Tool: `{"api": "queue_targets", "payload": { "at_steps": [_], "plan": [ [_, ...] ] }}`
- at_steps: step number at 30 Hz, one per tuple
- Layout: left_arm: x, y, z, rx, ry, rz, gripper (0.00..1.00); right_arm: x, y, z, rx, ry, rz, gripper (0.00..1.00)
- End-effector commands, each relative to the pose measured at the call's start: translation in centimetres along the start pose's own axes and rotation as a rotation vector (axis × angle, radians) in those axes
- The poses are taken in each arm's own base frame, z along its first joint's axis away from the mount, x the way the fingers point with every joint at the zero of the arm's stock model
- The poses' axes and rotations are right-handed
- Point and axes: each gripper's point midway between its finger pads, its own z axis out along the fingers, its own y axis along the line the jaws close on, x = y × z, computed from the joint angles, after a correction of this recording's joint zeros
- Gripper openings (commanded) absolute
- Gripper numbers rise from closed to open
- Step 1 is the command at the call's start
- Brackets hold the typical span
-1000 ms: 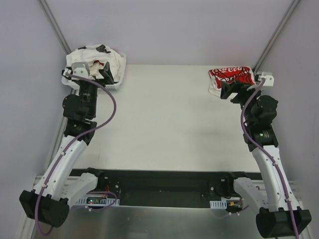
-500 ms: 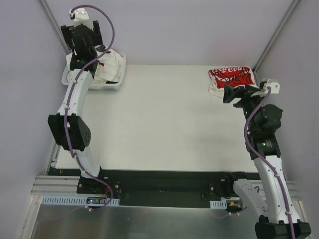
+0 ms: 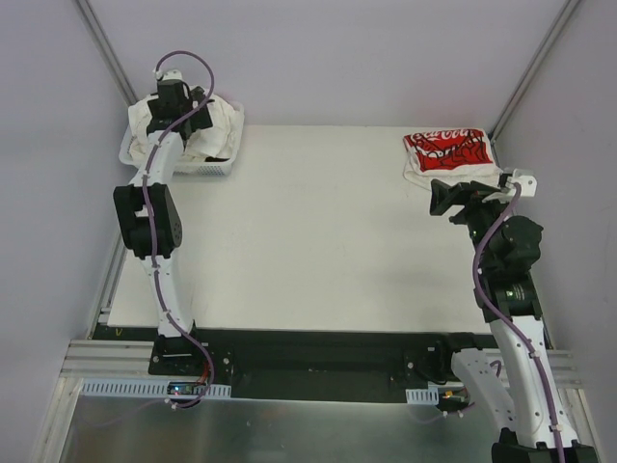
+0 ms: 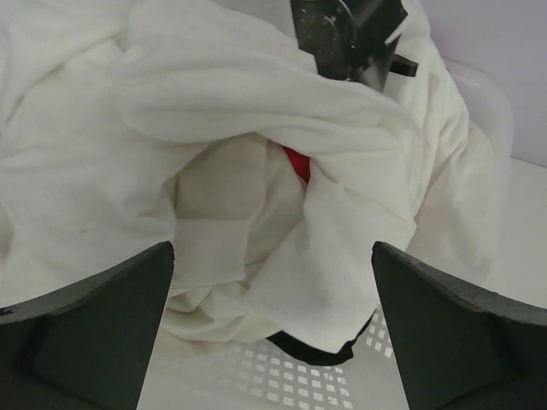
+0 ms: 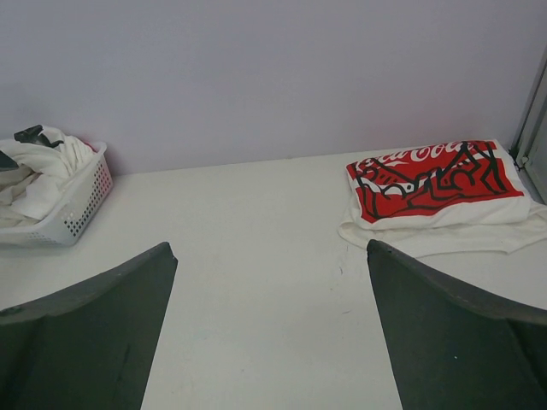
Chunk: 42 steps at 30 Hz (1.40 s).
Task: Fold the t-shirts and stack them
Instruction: Grab crumpled tshirt from bin with the left arm
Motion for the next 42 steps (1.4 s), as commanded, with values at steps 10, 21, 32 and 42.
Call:
{"api": "queue_targets", "payload": {
  "at_steps": [10, 21, 32, 42],
  "plan": [
    [-3.7, -4.0, 4.9, 0.224, -0.184, -0.008, 0.99, -0.8, 0.1, -2.1, 0.002, -0.036, -0.002, 0.96],
    [-2.2, -2.1, 9.4, 0.175, -0.234, -0.076, 0.83, -1.5, 0.1, -3.5, 0.005, -0.046, -0.026, 0.97],
    [-5.8, -3.2, 8.5, 0.224, -0.318, -0.154, 0.00, -1.1, 1.1, -2.9, -0.041, -0.024, 0.016, 0.85],
    [-12.5, -4.0, 3.2, 0.268, -0.440, -0.154, 0.00, -0.4, 1.6, -2.7, -0.073, -0.006, 0.042, 0.75]
  ]
}}
